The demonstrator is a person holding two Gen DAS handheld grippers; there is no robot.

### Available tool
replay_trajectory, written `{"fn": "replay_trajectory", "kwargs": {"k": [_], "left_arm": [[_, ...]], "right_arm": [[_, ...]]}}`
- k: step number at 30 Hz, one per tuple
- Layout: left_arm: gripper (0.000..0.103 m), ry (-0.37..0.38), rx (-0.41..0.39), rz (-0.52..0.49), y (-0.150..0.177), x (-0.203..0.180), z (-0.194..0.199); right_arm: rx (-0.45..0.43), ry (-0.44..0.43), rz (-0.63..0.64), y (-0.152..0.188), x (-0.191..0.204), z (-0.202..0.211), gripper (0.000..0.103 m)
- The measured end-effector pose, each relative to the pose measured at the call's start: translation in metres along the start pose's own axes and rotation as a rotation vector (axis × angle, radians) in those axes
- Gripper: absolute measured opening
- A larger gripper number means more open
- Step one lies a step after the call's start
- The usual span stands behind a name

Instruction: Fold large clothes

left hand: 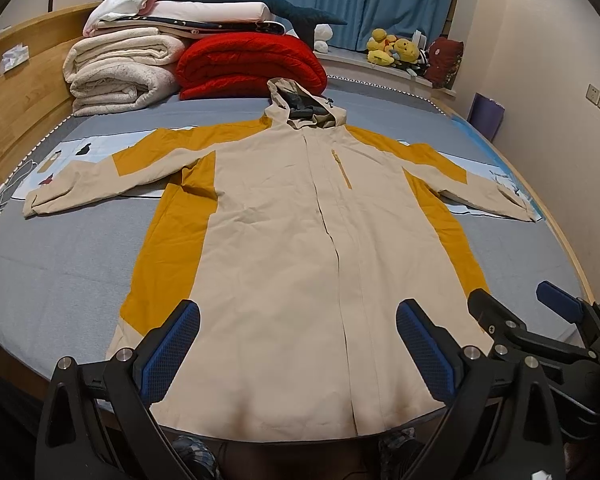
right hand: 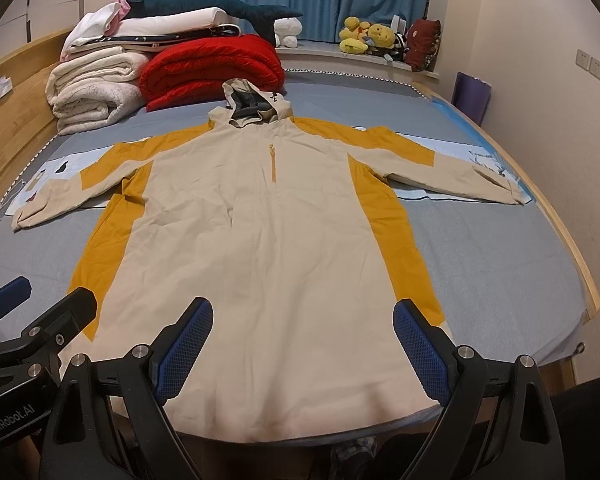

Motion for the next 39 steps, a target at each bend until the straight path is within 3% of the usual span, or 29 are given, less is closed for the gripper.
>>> {"fn": "replay_trajectory", "kwargs": {"k": [2,3,4,6,7,8,10,12,14,16,17,19,20,26,28,31,32,37,39], "left_arm": [[0.097,0.000,0.001,0.000,0.000,0.000,0.000],[0.097,0.001,0.001,0.001,-0.001,0.000,0.000],[0.097,0.001,0.001,0.002,-0.001,0.000,0.000],[0.096,0.002,0.001,0.002,-0.001,0.000,0.001],[0.096,0.003,0.001,0.002,-0.001,0.000,0.001],[0.096,0.002,0.001,0.000,-0.003,0.002,0.001],[0.096,0.003,0.001,-0.001,-0.003,0.001,0.001],[0.095,0.003,0.002,-0.004,-0.004,0.001,0.001],[0.095,0.005,-0.001,-0.009,-0.003,0.003,0.002],[0.095,0.006,-0.005,-0.015,-0.004,0.003,0.002],[0.095,0.007,-0.011,-0.015,-0.005,0.004,0.003],[0.094,0.012,-0.021,-0.010,-0.007,0.004,0.005],[0.094,0.022,-0.031,-0.003,-0.008,0.004,0.006],[0.087,-0.012,-0.064,-0.031,-0.018,0.012,0.009],[0.083,-0.031,-0.058,-0.024,-0.023,0.018,0.012],[0.073,-0.051,-0.046,-0.018,-0.035,0.028,0.020],[0.071,-0.049,-0.064,-0.021,-0.043,0.031,0.025],[0.050,-0.029,-0.139,-0.010,-0.076,0.060,0.033],[0.041,-0.022,-0.153,0.016,-0.092,0.081,0.026]], "right_arm": [[0.000,-0.001,0.000,0.003,0.013,0.020,0.092],[0.000,0.000,0.000,0.025,0.018,0.008,0.092],[-0.001,0.000,0.001,0.006,0.023,0.035,0.092],[-0.002,0.001,0.002,0.039,0.024,0.008,0.092],[-0.002,0.002,0.004,0.023,0.029,0.032,0.091],[-0.003,0.003,0.003,0.049,0.031,0.006,0.091],[-0.003,0.003,0.004,0.039,0.043,0.031,0.090],[-0.027,0.017,0.014,0.050,0.052,0.025,0.090],[-0.110,0.064,0.056,0.053,0.053,0.023,0.090],[-0.114,0.064,0.058,0.044,0.061,0.049,0.090],[-0.146,0.083,0.075,0.069,0.052,0.021,0.090],[-0.148,0.085,0.074,0.057,0.065,0.056,0.090],[-0.166,0.093,0.083,0.072,0.066,0.047,0.090],[-0.169,0.091,0.067,-0.005,0.112,0.169,0.090],[-0.182,0.112,0.072,-0.032,0.127,0.227,0.090],[-0.178,0.093,0.056,-0.061,0.132,0.260,0.090],[-0.183,0.092,0.056,-0.054,0.137,0.284,0.090],[-0.229,0.098,0.095,-0.107,0.151,0.338,0.083],[-0.252,0.104,0.105,-0.130,0.135,0.340,0.080]]}}
Point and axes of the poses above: each gripper's, at about its wrist camera, not at the fingertips, and z roughly against the way its jaws point, x to its left, y to its underside, the point moved 6 cm from there along -z, roughly the way its jaws point, and after that the axes turned 9 degrees about z, right-handed, at the moved point
